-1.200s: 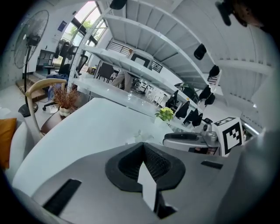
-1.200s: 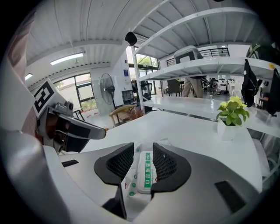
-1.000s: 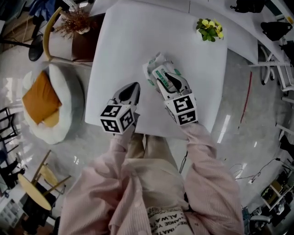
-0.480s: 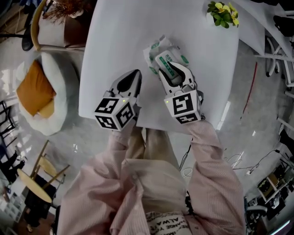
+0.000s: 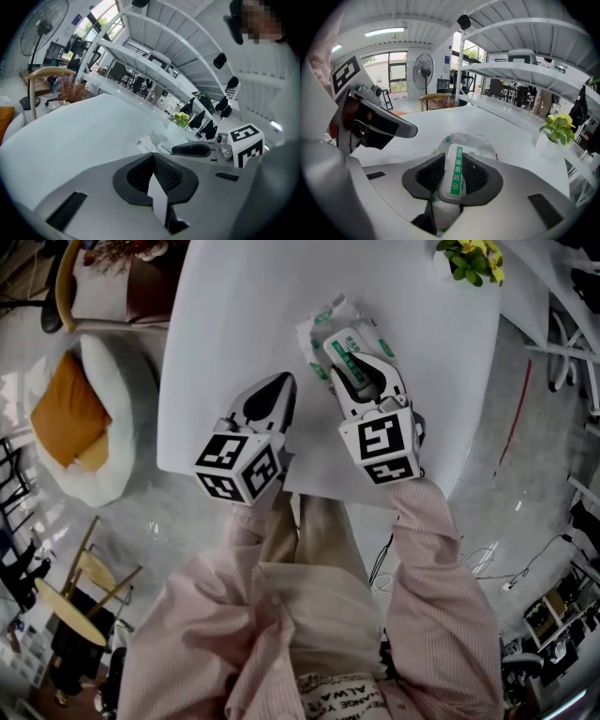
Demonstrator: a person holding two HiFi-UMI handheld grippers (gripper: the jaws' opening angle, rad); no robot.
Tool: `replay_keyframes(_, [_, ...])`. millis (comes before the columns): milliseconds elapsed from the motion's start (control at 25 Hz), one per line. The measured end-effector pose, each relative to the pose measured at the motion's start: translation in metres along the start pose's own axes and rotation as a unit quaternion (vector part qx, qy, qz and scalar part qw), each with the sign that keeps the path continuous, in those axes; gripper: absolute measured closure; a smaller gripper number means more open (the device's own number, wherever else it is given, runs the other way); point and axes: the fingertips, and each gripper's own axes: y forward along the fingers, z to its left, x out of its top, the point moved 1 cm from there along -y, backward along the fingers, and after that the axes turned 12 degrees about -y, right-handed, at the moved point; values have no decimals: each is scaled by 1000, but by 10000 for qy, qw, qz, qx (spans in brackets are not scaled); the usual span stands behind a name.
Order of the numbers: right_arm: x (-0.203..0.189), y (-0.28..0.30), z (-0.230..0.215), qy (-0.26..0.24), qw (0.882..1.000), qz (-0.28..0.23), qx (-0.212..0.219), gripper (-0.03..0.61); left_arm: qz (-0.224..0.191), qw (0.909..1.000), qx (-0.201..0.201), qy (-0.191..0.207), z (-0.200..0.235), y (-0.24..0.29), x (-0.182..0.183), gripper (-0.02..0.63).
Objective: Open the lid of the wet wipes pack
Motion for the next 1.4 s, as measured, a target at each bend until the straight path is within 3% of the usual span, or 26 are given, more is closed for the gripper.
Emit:
replay_keyframes(440, [0,-3,-9,962,9930,-137,664,482,39,9999,-91,74,-4,-1,-2,614])
replay_keyframes(920, [5,-19,-28,2284,9669,-589,971,499,46,9994,-292,177,-18,-4,-3,614])
replay_keyframes(1160, [9,-29,-35,2117,9731,-659,625,531,46,9989,-406,249,-27,-2,-2,614])
replay_keyframes(1400, [10,-37,-44,1452,9880,-523,82,552,34,9985,-478,282,-33,-1,0,614])
